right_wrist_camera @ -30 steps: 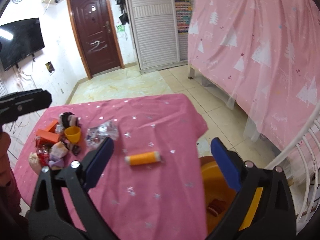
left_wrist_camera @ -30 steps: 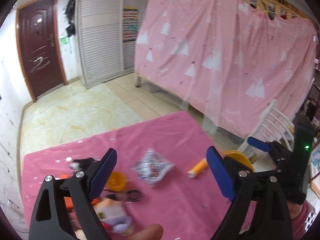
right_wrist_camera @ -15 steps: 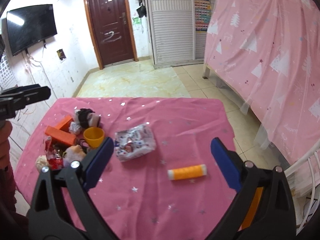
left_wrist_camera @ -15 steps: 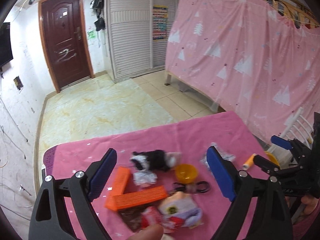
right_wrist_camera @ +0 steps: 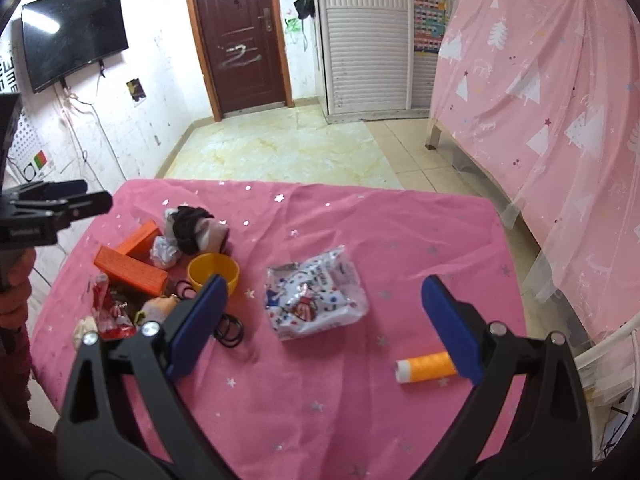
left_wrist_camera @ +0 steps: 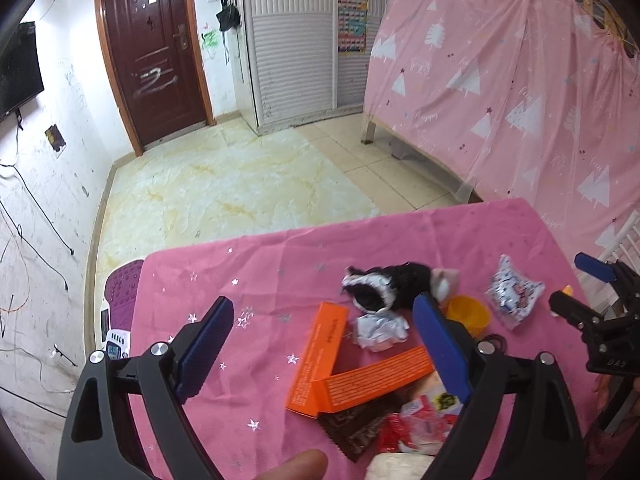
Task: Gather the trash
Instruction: 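Move both open tools back over the table clutter, then grasp the orange box with the left tool while the right tool grasps the printed snack bag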
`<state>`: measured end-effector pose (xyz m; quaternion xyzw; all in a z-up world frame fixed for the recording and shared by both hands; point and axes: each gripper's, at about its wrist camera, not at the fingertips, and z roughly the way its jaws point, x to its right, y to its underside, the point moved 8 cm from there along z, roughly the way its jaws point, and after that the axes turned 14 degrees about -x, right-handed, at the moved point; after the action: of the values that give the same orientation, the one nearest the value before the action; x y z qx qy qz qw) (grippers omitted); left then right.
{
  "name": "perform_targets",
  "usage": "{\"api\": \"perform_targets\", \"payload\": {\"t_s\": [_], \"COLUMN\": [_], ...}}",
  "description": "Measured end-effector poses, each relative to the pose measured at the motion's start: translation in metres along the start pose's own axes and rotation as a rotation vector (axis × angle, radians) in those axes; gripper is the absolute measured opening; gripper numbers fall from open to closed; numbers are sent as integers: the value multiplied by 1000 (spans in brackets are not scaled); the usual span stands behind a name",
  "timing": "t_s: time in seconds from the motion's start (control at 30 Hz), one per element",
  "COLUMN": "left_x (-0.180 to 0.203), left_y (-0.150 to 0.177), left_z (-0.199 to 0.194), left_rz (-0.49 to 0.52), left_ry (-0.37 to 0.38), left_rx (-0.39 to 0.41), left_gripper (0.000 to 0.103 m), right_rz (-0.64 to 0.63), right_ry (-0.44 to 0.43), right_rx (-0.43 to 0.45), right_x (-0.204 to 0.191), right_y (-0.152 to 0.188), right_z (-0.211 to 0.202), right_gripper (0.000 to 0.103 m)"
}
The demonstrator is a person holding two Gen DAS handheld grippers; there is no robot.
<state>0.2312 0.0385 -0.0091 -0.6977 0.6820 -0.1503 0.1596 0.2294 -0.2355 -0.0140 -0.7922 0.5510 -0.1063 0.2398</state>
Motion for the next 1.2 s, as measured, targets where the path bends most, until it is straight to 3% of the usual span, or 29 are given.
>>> {"api": "perform_targets", "payload": {"t_s": [0.47,0.77,1.1,1.2], "left_x": [-9,-20,-22,-26], "left_y": [13,21,31,32], "left_z": [56,74,85,85], "left_rz": [-26,-40,-18,-21], "left_ry": [42,47,48,23], "left_rx": [-149,-200,-235,-225], "left_gripper": [84,67,38,27], "right_rz": [-41,-65,-80,-80], "right_ry": [-25,-31,-16,-15], "right_rx": [-47,-70,-93,-110], "right_x": [-21,-28,-31,-32], "right_y": [-3,-2,-1,0], "right_z": [22,31,42,47], "right_gripper": [94,94,93,82]}}
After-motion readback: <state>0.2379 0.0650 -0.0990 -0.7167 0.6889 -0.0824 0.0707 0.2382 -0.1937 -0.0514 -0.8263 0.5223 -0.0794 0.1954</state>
